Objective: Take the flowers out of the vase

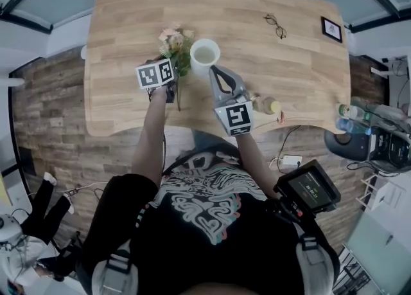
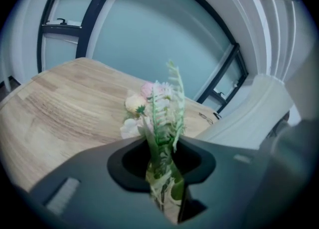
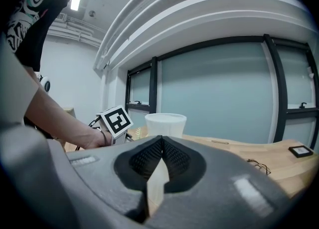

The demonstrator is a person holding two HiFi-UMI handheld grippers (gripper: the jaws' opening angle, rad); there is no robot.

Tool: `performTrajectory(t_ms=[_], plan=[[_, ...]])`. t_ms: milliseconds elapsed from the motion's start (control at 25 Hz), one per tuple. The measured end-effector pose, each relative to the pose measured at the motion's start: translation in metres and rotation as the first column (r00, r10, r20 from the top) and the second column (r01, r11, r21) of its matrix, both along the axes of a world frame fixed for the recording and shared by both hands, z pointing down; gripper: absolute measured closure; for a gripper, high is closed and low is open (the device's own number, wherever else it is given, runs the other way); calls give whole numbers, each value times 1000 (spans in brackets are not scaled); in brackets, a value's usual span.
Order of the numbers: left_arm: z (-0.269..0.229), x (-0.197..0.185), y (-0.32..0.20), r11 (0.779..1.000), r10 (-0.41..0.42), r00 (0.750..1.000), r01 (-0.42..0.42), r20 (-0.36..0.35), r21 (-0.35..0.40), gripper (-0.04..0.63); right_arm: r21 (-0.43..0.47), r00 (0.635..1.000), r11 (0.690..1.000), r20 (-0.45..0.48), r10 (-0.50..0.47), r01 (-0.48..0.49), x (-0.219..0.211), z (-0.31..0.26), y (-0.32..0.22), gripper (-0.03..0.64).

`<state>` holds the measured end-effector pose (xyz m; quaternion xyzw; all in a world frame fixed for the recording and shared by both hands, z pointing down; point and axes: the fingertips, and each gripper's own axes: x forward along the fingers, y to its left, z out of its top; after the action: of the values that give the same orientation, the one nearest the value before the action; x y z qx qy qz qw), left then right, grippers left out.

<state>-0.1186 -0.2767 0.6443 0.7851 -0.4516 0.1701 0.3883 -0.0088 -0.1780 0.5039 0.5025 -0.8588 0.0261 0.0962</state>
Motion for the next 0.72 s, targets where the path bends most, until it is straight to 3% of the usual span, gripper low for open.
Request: performTrajectory(t_ms=[160,400,520,640,720], plan=[[2,1,5,1000,-15,999,15,-34,-14,491,-2,1000,1000,6,-2,2,-1,-1,-2,617],[-7,4,6,1000,-29,996,30,-86,2,365,-5,1000,1000,16,0,0,-1,0,0,617],[-15,5,8,999,-22,996,25,-89,31,339,-3,1000,1000,21,0,0,-2,-2,1,617],[-25,-2,11,996,-43,997,47,-65,74,333,2,1000,1000,21,0,0,-1,-5,3,617],[-37,-13,12,985,-79,997,77,9,154,339,7,1000,1000,21,2,-2,1,-5,5,617]])
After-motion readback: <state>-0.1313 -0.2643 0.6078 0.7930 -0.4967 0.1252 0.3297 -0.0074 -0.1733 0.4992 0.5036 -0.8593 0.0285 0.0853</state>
